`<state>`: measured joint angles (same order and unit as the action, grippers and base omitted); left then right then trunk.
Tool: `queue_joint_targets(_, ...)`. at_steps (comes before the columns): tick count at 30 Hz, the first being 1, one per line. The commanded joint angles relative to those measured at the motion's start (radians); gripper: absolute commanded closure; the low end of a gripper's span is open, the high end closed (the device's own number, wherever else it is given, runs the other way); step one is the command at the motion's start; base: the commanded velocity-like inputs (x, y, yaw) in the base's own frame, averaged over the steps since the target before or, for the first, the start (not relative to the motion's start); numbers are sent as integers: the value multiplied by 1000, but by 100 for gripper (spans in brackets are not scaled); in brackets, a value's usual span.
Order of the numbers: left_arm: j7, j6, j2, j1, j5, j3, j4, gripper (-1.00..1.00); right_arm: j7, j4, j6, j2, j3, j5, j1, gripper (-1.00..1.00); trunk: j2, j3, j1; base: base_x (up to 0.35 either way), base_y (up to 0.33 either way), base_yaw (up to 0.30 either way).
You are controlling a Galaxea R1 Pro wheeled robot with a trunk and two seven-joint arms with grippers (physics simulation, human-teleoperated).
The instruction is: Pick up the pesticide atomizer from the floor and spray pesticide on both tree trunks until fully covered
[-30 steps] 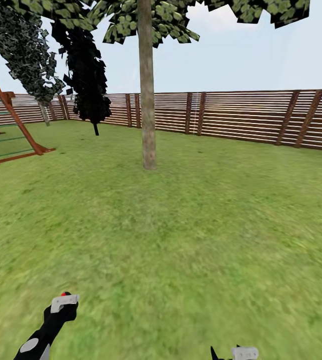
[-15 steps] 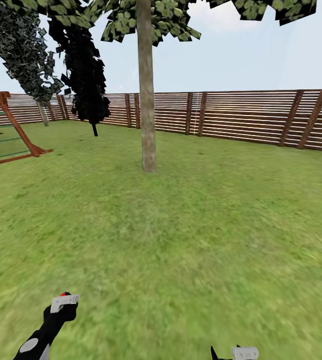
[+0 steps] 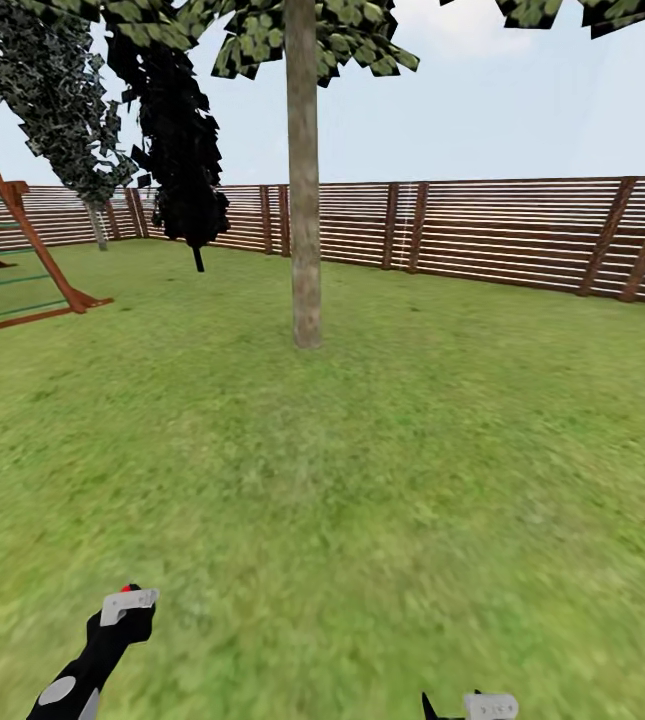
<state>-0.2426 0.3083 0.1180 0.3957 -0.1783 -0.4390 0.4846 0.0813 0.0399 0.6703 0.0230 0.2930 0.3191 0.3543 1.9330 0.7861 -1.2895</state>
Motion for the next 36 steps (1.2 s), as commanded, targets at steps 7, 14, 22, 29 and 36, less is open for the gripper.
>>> queue_joint_targets(7, 0, 0, 0, 0, 0, 0, 0, 100, 0, 0, 0, 0, 0, 0, 0, -100, 0, 5, 0, 337, 0, 0)
queue_joint_targets(14, 0, 0, 0, 0, 0, 0, 0, 100, 0, 0, 0, 0, 0, 0, 0, -100, 0, 6, 0, 337, 0, 0)
queue_joint_targets(22, 0, 0, 0, 0, 0, -1, 0, 100, 0, 0, 0, 0, 0, 0, 0, -100, 0, 6, 0, 337, 0, 0)
queue_joint_targets(29, 0, 0, 0, 0, 0, 0, 0, 100, 0, 0, 0, 0, 0, 0, 0, -100, 0, 6, 0, 337, 0, 0)
queue_joint_targets(36, 0, 0, 0, 0, 0, 0, 0, 100, 0, 0, 0, 0, 0, 0, 0, -100, 0, 6, 0, 337, 0, 0)
